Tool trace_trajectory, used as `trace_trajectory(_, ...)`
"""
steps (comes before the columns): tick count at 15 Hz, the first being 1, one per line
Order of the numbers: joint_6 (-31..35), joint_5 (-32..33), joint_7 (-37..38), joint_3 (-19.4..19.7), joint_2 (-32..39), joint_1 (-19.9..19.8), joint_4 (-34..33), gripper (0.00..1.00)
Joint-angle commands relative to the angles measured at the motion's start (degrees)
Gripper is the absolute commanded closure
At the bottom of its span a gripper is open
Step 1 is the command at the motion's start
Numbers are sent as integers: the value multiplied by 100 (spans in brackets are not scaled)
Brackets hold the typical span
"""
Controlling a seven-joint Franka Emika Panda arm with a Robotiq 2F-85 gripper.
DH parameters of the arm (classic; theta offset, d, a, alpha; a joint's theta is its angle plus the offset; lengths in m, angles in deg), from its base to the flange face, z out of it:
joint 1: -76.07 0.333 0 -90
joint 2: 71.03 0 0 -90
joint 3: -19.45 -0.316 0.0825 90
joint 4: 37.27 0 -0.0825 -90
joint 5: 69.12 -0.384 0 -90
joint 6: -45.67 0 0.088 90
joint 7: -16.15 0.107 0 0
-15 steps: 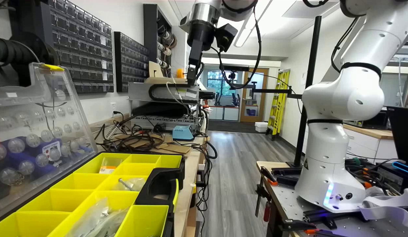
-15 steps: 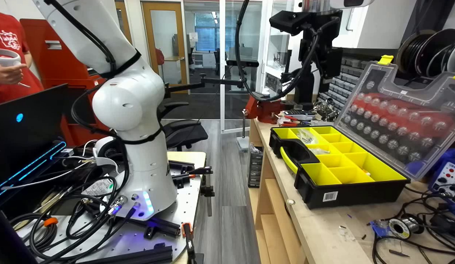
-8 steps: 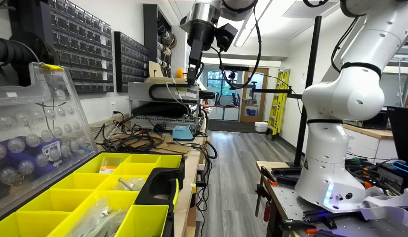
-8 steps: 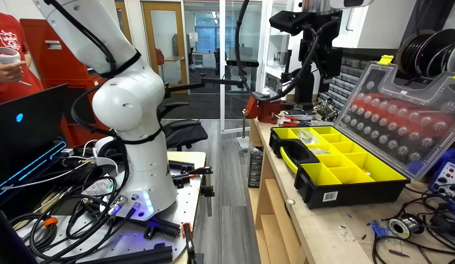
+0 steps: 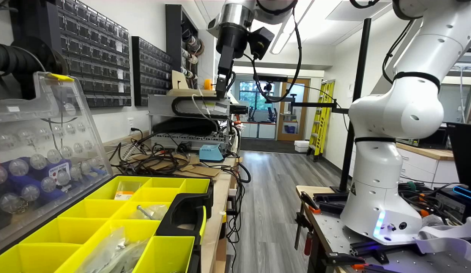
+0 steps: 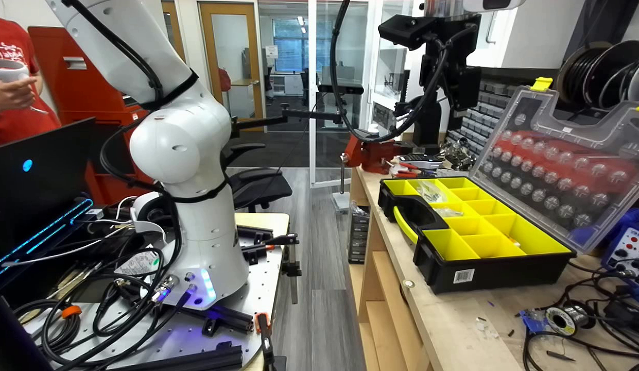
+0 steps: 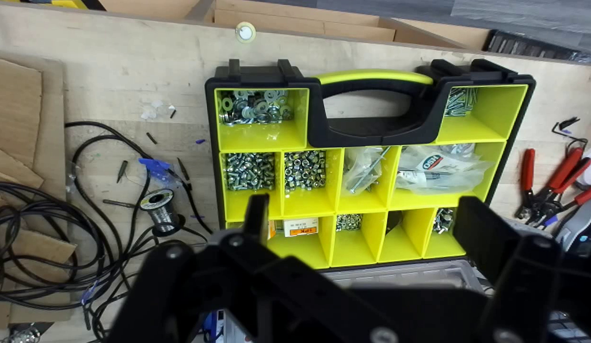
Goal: Close the lid on the black and yellow case
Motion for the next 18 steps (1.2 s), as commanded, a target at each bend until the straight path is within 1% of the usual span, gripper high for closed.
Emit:
trace_trajectory(1,-13,-27,-20,-51,5,-58,-9,0)
trace_trajectory(6,-23,-27,-28,-53,-45,-55,7,0)
trace_trajectory(10,224,-115,-164,-73,66,30,-41,0)
trace_trajectory(14,803,-217,-274,-177,325,170,-130,0)
trace_trajectory(18,1549,-359,-658,-259,689,429,-230,0)
